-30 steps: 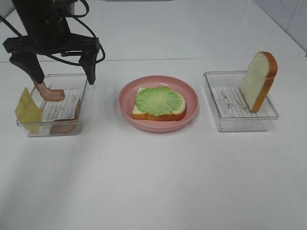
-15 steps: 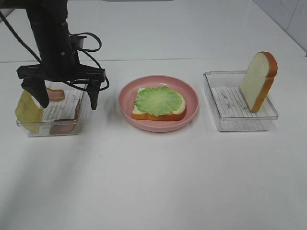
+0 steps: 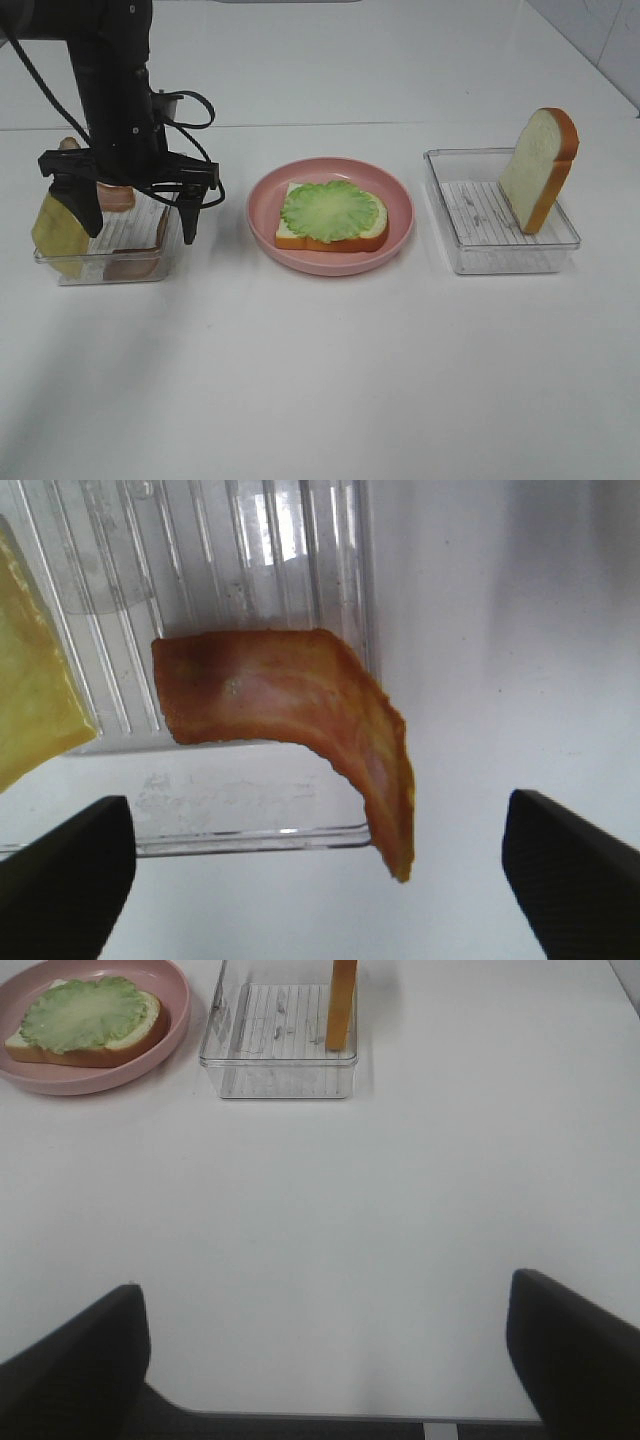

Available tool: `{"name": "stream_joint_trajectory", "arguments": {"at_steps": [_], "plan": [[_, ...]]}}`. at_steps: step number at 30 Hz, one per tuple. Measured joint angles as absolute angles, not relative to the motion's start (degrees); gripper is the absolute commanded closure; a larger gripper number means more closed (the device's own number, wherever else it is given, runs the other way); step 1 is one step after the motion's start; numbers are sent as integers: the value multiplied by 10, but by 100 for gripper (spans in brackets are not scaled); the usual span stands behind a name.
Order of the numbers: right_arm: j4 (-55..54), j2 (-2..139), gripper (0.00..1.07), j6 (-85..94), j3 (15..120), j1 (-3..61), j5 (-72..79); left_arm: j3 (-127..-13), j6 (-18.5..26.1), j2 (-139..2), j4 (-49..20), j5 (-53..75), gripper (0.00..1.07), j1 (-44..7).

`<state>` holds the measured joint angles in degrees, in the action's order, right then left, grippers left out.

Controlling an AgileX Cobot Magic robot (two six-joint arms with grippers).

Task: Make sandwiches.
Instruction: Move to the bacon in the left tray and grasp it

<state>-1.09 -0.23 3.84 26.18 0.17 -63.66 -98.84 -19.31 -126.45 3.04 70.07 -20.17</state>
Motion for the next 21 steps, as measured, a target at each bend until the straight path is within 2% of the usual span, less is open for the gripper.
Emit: {"name": "stream_joint_trajectory", "arguments": {"at_steps": [7, 15, 21], "plan": [[-11, -2, 13, 38, 262, 2, -637, -988, -197, -1266, 40, 693, 28, -202], [-11, -2, 13, 38, 262, 2, -637, -988, -197, -1266, 44, 683, 28, -202], [-11, -2, 13, 39, 262, 2, -637, -988, -197, -1266, 46, 673, 33, -202]]}}
